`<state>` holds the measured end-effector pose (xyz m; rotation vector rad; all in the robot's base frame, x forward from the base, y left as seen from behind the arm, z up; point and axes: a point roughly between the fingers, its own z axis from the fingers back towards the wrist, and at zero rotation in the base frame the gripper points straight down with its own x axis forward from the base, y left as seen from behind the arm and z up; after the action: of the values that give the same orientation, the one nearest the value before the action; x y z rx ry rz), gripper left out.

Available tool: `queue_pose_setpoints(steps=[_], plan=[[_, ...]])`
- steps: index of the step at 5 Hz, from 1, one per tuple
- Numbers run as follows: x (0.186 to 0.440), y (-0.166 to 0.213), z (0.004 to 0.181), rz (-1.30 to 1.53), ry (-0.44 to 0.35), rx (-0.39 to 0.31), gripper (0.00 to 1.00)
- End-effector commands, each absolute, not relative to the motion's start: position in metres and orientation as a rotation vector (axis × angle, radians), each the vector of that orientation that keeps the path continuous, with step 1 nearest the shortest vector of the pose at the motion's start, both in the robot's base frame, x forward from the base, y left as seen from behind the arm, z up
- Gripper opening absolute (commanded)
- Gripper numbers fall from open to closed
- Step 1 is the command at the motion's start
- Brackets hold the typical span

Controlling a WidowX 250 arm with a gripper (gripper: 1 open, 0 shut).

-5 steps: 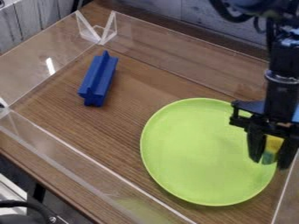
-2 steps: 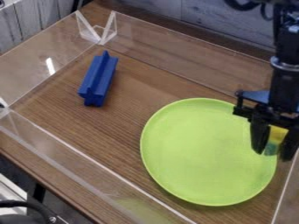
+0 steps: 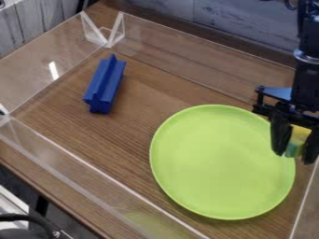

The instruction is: Remove the banana from inside the green plate and put it on the table

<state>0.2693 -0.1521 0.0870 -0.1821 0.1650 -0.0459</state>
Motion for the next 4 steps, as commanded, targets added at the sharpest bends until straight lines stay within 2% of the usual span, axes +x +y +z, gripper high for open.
queue_pose_setpoints(steps=[1, 3, 4], plan=[[0.280, -0.148, 0.114, -0.054, 0.096, -0.204, 0.00], [0.286, -0.127, 0.137, -0.068, 0.087, -0.190, 0.00], [0.295, -0.100, 0.157, -0.057, 0.068, -0.184, 0.00]])
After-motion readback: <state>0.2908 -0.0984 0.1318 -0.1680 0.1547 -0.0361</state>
